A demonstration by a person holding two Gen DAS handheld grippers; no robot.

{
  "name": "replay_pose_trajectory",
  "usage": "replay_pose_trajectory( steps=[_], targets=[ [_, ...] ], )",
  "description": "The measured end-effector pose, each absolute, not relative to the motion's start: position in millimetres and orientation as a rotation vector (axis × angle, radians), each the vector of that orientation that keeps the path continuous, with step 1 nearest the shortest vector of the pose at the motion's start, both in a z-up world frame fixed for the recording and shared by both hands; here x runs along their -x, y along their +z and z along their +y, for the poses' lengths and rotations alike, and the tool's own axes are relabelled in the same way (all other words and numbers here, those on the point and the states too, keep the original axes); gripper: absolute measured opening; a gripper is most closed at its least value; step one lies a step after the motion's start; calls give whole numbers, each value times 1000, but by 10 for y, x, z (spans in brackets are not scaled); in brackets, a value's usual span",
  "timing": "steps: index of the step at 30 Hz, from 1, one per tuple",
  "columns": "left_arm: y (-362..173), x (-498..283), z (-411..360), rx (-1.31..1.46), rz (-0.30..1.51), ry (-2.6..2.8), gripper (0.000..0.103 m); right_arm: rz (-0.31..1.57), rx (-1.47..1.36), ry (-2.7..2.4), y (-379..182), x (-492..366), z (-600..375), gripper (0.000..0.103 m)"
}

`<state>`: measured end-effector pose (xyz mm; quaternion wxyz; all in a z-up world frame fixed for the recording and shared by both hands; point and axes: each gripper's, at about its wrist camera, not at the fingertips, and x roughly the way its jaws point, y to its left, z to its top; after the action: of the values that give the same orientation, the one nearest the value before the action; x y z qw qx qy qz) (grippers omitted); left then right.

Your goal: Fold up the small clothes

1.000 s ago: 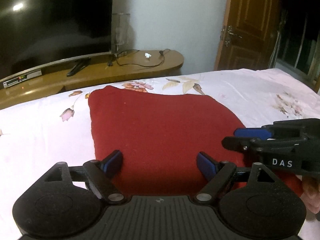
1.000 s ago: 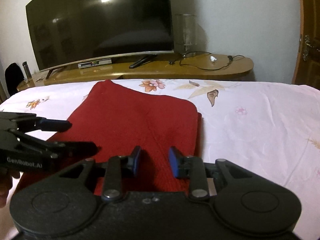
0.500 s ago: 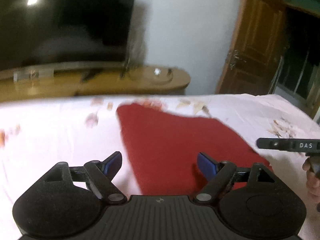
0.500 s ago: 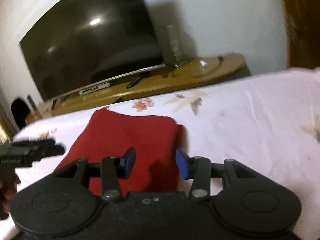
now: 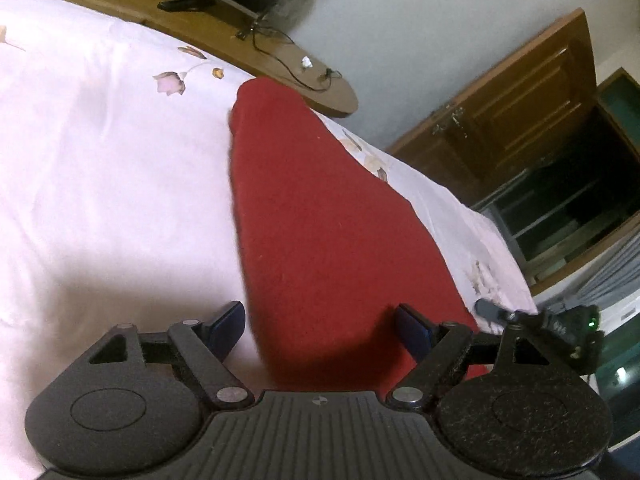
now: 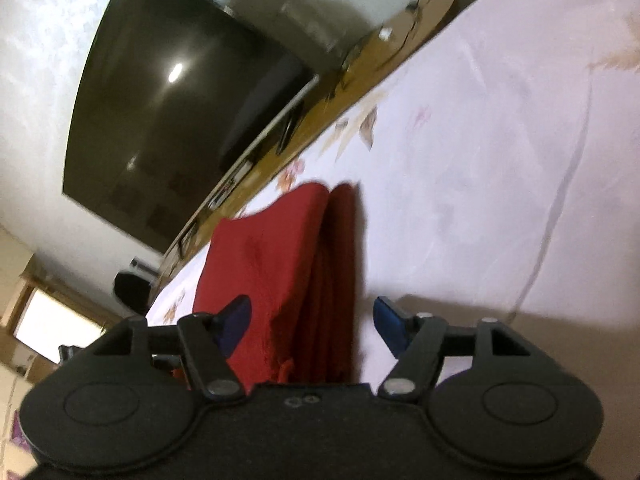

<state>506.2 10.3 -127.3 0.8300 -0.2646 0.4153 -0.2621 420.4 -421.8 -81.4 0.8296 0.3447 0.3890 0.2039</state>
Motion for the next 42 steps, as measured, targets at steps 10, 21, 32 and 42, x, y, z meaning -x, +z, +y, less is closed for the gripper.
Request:
replay_pose_trajectory(
  steps=[10, 21, 32, 42],
  targets=[
    [-1343, -5226, 80, 633, 878, -588, 81, 892, -707, 536, -955, -4458, -4072, 68],
    [-1318, -5281, 53, 628, 865, -582, 65, 893, -659, 616, -982, -4530, -3933, 45],
    [-1253, -5250, -122, 506, 840, -575, 58, 854, -651, 564, -986, -4492, -3849, 41],
    [-1165, -5201, -109, 483, 788, -583, 47, 826, -648, 563, -935, -4507, -3836, 36]
  ],
)
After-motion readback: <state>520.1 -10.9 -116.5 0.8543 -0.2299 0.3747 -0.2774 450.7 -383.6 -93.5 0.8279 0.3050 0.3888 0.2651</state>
